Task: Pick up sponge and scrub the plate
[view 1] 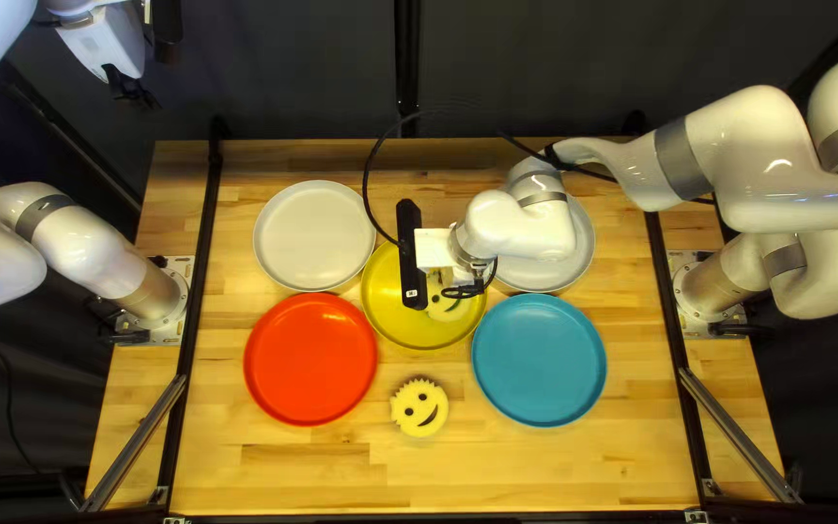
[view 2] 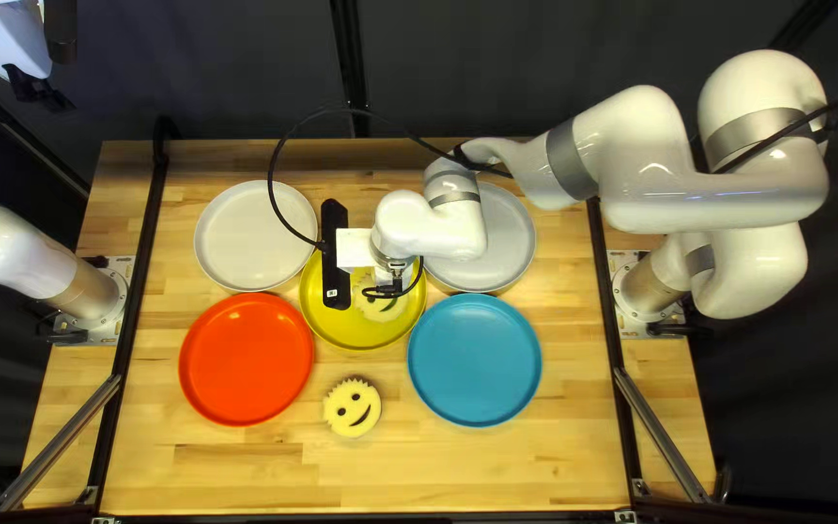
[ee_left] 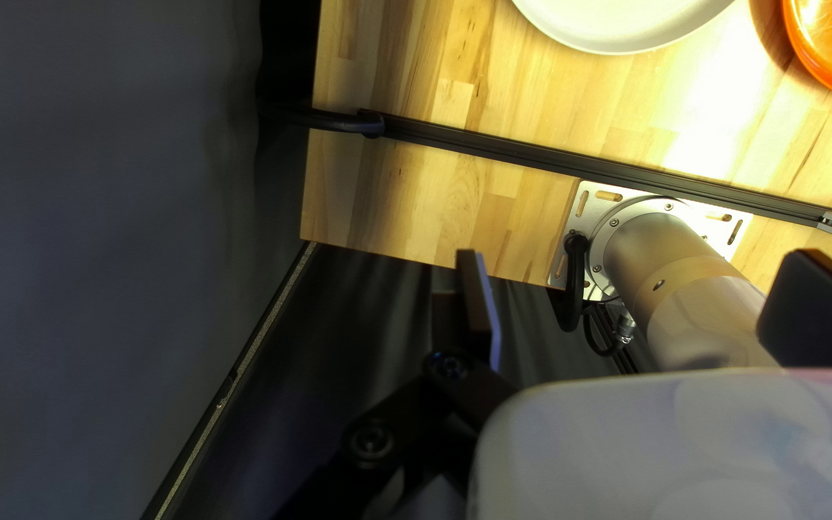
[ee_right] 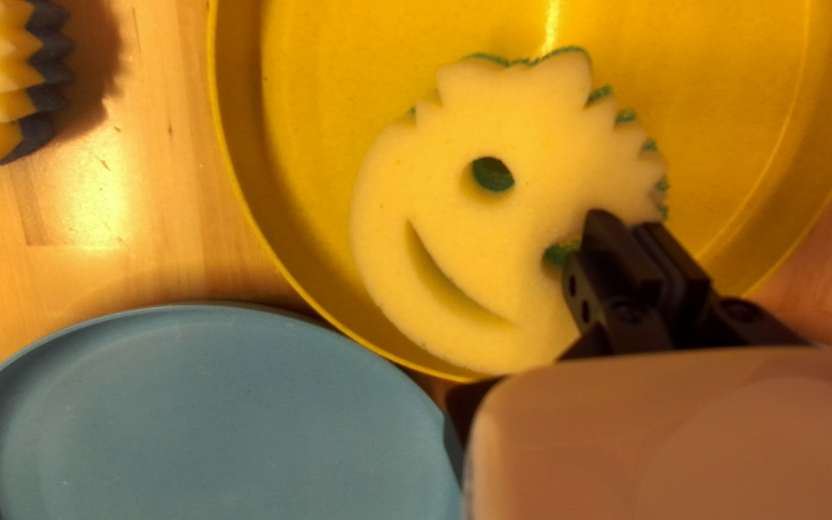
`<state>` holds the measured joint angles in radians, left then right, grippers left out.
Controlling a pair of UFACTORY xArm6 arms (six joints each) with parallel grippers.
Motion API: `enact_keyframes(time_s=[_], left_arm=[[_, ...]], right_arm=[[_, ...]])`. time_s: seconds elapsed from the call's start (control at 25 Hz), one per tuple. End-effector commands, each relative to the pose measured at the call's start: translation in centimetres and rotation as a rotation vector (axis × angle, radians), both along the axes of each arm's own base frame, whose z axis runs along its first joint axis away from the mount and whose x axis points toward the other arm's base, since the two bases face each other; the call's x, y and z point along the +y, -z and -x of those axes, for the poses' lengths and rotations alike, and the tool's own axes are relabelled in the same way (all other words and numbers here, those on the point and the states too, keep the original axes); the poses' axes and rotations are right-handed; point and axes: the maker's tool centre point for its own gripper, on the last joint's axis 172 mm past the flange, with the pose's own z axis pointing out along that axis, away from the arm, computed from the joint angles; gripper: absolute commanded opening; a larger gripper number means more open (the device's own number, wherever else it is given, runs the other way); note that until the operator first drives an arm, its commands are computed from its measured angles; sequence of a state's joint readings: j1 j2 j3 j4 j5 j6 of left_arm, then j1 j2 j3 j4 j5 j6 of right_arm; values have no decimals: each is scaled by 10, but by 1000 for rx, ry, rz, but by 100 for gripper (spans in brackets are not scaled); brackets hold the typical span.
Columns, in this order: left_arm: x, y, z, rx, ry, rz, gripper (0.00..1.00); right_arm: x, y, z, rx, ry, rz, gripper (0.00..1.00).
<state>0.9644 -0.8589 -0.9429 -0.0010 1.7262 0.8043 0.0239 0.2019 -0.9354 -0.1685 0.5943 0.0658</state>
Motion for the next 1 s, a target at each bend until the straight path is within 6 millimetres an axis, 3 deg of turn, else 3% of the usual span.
enact_keyframes(time_s=[0.04, 0.32, 0.84, 1.0], left_arm=[[0, 0, 0, 0, 0, 0, 100], [0, 0, 0, 0, 0, 0, 100], [0, 0, 0, 0, 0, 0, 100], [0, 0, 0, 0, 0, 0, 100]], right_arm=[[0, 0, 0, 0, 0, 0, 0], [1, 0, 2, 0, -2, 2, 0], [-5, 18, 6, 1, 12, -20, 0], [-20, 18, 9, 6, 15, -17, 0]])
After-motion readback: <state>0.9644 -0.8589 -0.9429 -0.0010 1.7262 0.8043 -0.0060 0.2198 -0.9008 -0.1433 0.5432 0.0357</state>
